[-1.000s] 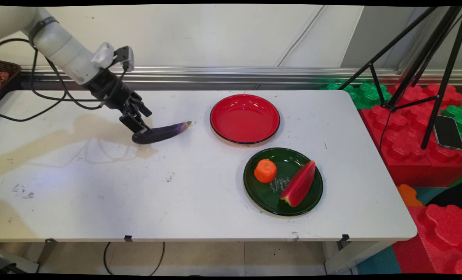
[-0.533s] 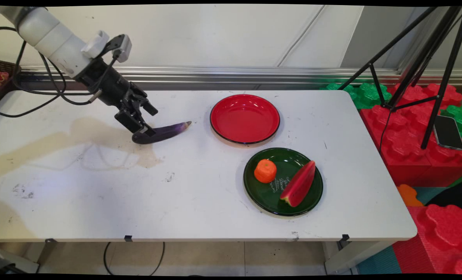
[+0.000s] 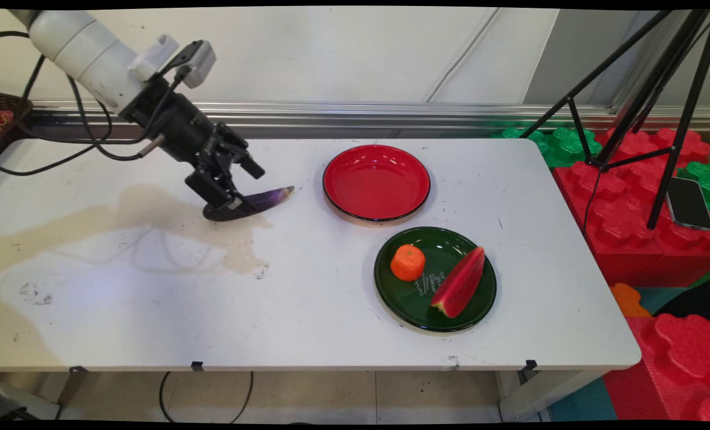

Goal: Pick up the mandarin from the green plate

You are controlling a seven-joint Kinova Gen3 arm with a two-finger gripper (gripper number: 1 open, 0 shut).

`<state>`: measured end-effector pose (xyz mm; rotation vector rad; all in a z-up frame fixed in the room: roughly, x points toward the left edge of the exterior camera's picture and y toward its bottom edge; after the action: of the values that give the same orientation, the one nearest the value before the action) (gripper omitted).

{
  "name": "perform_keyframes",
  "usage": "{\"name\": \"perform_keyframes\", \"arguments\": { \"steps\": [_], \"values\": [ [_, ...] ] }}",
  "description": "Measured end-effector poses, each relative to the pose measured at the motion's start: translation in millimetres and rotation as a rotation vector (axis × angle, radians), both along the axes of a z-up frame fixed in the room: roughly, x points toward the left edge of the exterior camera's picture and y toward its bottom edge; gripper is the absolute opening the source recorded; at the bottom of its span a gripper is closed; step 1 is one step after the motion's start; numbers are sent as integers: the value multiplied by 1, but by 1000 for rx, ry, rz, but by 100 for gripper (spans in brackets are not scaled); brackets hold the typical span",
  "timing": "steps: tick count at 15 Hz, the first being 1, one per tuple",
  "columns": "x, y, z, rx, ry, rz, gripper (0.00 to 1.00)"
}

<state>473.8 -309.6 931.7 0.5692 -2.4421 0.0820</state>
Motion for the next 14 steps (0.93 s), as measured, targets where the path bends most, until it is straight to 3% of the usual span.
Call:
{"name": "perform_keyframes", "arguments": {
  "steps": [4, 8, 14],
  "values": [
    [-22, -6, 1, -28, 8, -46, 100],
    [-61, -19, -5, -60, 4, -103, 100],
    [-116, -35, -31, -72, -20, -157, 100]
  ]
}}
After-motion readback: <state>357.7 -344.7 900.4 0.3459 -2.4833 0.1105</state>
